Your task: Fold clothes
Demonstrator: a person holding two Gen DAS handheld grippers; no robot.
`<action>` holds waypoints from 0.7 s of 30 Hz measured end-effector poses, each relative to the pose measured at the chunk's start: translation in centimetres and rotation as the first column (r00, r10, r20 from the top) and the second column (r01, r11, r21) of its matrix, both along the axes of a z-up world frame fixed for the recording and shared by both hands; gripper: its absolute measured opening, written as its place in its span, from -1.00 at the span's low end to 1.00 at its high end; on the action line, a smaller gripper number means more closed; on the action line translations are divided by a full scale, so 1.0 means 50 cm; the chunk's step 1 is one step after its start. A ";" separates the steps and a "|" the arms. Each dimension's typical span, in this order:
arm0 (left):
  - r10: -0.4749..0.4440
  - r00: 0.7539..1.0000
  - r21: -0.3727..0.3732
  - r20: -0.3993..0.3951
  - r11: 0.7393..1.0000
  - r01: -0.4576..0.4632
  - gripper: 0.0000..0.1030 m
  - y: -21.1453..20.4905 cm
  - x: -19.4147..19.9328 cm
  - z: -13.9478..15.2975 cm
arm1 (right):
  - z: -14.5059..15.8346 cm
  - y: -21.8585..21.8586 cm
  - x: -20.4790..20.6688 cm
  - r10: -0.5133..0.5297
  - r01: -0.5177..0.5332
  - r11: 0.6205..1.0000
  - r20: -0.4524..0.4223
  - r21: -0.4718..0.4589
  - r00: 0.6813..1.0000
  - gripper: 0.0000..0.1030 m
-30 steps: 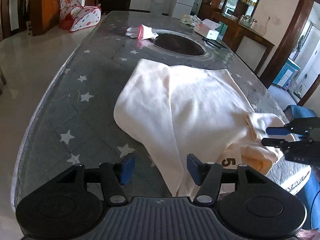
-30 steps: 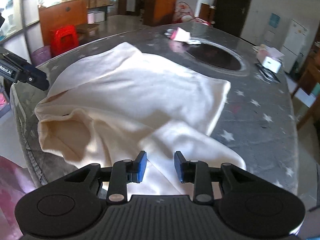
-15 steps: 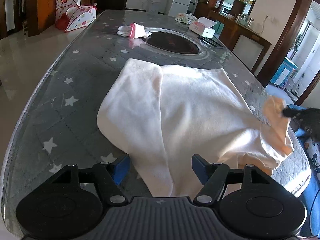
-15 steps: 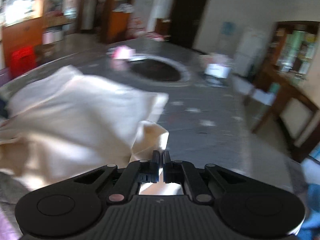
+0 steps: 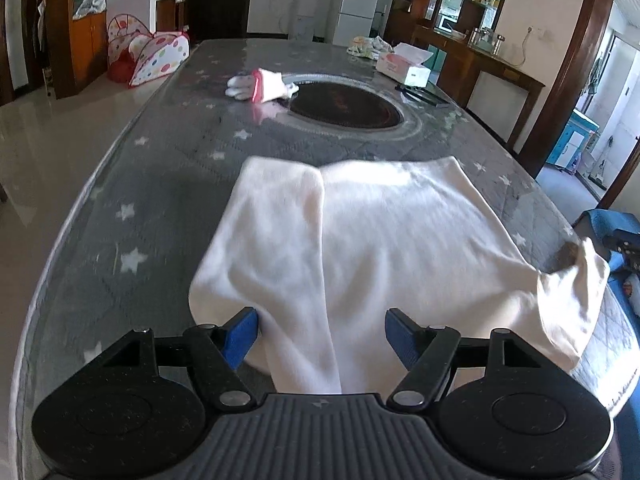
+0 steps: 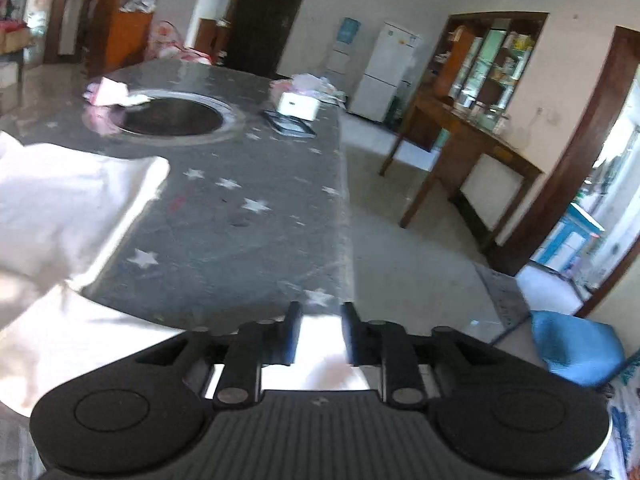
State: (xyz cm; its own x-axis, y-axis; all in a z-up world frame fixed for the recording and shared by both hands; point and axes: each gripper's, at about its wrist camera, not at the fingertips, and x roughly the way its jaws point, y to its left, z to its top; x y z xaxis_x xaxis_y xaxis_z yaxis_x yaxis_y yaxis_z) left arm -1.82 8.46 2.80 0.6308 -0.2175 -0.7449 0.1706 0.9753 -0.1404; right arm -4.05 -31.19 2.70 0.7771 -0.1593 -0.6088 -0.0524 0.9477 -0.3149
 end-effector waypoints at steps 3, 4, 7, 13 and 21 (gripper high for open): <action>0.003 1.000 0.011 0.017 1.000 -0.003 0.42 -0.008 0.028 0.008 | -0.004 0.030 0.003 0.055 -0.055 0.998 -0.011 0.021 0.998 -0.35; 0.005 1.000 0.008 0.019 1.000 -0.006 0.41 -0.011 0.038 0.010 | -0.009 0.037 0.004 0.070 -0.069 0.997 -0.025 0.036 0.997 -0.34; 0.003 0.999 0.007 0.037 1.000 -0.003 0.39 -0.023 0.070 0.019 | -0.028 0.059 0.007 0.110 -0.105 0.992 -0.071 0.074 0.991 -0.28; 0.010 0.998 0.077 0.056 0.997 -0.015 0.27 -0.066 0.145 0.006 | -0.065 0.087 0.017 0.153 -0.140 0.984 -0.131 0.107 0.979 -0.19; 0.043 0.997 0.203 0.058 0.978 -0.054 -0.17 -0.101 0.223 -0.052 | -0.072 0.081 0.026 0.147 -0.129 0.983 -0.131 0.133 0.980 -0.05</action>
